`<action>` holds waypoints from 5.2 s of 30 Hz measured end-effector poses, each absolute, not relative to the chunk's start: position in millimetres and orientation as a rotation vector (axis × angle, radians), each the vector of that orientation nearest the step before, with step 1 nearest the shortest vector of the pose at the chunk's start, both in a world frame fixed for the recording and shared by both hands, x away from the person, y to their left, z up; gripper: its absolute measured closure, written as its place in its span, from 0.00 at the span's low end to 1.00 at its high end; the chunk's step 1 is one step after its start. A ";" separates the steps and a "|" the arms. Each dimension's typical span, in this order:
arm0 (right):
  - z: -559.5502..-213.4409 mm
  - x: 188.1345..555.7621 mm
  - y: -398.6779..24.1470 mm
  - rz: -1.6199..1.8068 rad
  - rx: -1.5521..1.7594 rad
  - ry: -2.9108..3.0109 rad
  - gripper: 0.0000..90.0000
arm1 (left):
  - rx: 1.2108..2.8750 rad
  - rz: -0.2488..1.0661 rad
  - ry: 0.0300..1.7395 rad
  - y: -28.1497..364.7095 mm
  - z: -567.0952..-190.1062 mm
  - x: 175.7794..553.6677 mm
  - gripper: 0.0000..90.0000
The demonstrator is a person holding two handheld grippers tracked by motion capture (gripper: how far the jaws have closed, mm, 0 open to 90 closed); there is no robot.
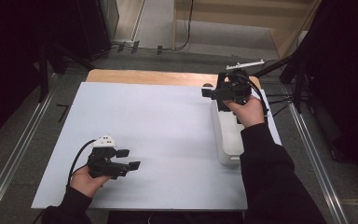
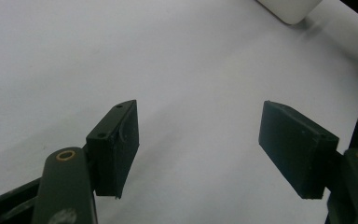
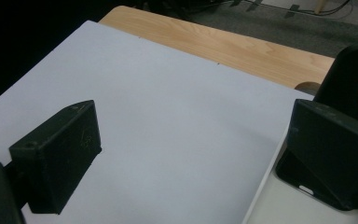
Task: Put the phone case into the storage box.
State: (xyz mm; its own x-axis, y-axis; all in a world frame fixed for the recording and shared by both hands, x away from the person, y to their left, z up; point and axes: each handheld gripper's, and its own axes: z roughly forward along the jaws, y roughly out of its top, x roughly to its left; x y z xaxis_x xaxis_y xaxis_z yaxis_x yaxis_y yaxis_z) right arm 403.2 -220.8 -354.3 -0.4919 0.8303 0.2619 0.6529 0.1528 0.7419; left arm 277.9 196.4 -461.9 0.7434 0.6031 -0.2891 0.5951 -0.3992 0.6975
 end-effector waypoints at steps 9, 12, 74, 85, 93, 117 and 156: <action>-364.2 385.8 -213.0 1.273 1.418 2.262 0.02 | 2.087 0.011 0.912 200.7 -460.9 279.5 0.32; -369.7 381.5 -211.6 1.288 1.416 2.270 0.02 | 2.088 0.009 0.911 201.2 -460.9 279.8 0.32; -428.3 275.6 -195.8 1.302 1.167 2.483 0.23 | 2.114 0.000 0.853 196.4 -459.3 282.1 0.32; -445.1 257.2 -197.3 1.285 1.133 2.525 0.26 | 2.106 -0.005 0.857 195.2 -458.6 281.1 0.32; -449.5 245.0 -196.6 1.282 1.090 2.539 0.31 | 2.104 -0.005 0.852 195.2 -458.2 280.8 0.32; -473.8 224.9 -210.4 1.201 1.084 2.631 0.30 | 2.103 -0.006 0.840 200.2 -456.6 273.0 0.32; -484.8 220.7 -235.0 1.148 1.169 2.602 0.29 | 2.108 -0.024 0.825 196.4 -458.4 273.1 0.32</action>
